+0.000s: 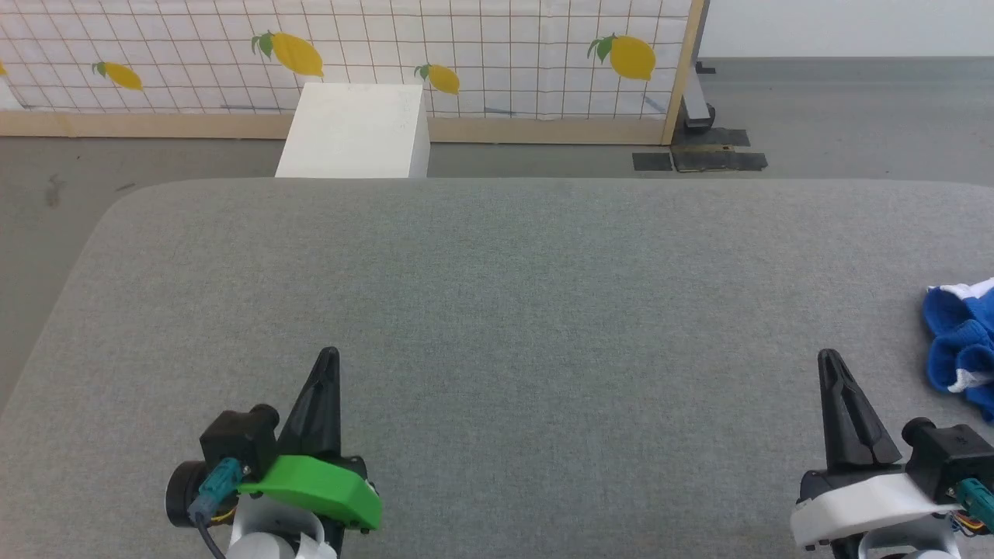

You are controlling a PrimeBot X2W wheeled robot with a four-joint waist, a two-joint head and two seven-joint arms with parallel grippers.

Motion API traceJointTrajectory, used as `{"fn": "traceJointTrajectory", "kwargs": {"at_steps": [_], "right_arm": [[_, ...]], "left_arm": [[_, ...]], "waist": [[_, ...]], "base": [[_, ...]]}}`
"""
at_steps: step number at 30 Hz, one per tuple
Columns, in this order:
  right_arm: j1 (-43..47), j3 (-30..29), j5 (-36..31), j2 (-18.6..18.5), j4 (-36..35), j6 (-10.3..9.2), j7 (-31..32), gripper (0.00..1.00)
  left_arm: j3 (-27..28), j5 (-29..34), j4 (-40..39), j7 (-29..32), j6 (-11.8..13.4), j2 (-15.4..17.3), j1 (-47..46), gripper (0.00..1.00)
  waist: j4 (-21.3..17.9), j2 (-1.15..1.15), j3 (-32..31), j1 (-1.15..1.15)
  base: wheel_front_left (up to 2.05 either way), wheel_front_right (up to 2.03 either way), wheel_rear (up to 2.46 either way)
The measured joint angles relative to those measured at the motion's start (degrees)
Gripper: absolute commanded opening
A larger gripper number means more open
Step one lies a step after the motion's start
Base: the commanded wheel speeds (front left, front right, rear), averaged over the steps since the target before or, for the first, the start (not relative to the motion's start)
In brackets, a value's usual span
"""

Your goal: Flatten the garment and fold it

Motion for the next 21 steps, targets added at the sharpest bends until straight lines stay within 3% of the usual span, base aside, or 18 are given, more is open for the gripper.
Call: {"fn": "traceJointTrajectory", "kwargs": {"at_steps": [21], "right_arm": [[-0.4,1.1,-1.5,0.0,-0.2,0.0,2.7,0.0]], "left_arm": [[1.0,3.1,-1.5,2.7,1.0,0.0,0.0,0.0]], "waist": [[-0.3,0.0,-0.2,0.0]], "base": [[0.0,0.0,0.0]]}}
